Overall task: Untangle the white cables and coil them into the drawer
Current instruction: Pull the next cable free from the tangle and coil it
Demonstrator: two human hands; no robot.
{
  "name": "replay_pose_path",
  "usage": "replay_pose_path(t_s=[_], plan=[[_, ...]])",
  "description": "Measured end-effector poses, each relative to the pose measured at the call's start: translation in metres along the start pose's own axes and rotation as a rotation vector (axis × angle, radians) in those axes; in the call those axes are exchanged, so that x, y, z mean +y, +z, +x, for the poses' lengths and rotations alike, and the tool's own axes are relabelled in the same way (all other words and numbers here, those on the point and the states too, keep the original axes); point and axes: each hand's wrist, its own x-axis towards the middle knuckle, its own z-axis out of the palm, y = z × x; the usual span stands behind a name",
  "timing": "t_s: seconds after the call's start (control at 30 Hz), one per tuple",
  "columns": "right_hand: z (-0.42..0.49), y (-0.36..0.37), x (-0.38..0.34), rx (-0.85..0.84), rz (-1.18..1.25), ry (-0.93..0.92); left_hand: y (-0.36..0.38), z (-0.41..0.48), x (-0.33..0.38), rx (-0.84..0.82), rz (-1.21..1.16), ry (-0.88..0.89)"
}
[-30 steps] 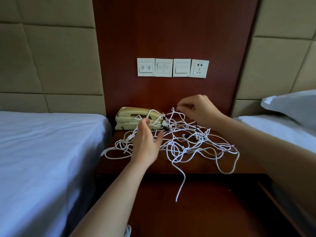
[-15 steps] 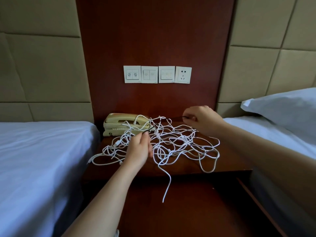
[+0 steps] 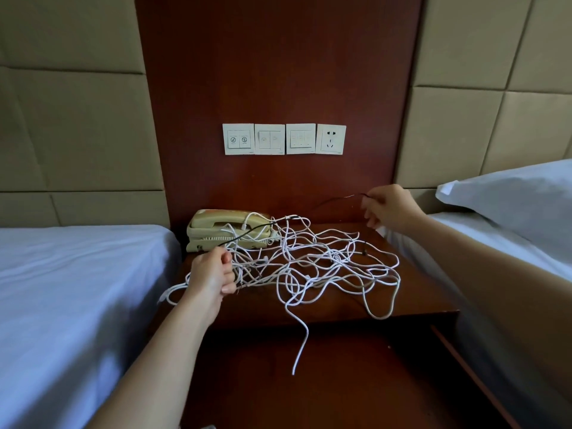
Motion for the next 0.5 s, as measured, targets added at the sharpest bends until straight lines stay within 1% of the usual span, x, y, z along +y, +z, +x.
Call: replay_pose_path(t_s=[0.07, 0.13, 0.23, 0.33, 0.4, 0.5], plan=[[-0.003, -0.003, 0.000, -0.059, -0.002, -0.031, -0.003, 0.000, 0.000, 0.002, -0.004, -0.024], [-0.006, -0.007, 0.001, -0.061, -0.054, -0.067, -0.004, 0.002, 0.000, 0.009, -0.012, -0.026], [-0.013, -0.011, 0.002, -0.085, -0.244, -0.117, 0.000, 0.001, 0.000, -0.011, -0.032, -0.033], [-0.027, -0.007, 0.005, -0.178, -0.390, -0.077, 0.009, -0.004, -0.002, -0.080, -0.039, -0.030], [-0.038, -0.003, 0.010, -0.272, -0.467, -0.064, 0.018, -0.011, -0.006, -0.139, 0.015, 0.002], [-0.056, 0.003, 0.020, -0.381, -0.514, -0.077, 0.031, -0.023, -0.013, -0.187, 0.189, 0.093]])
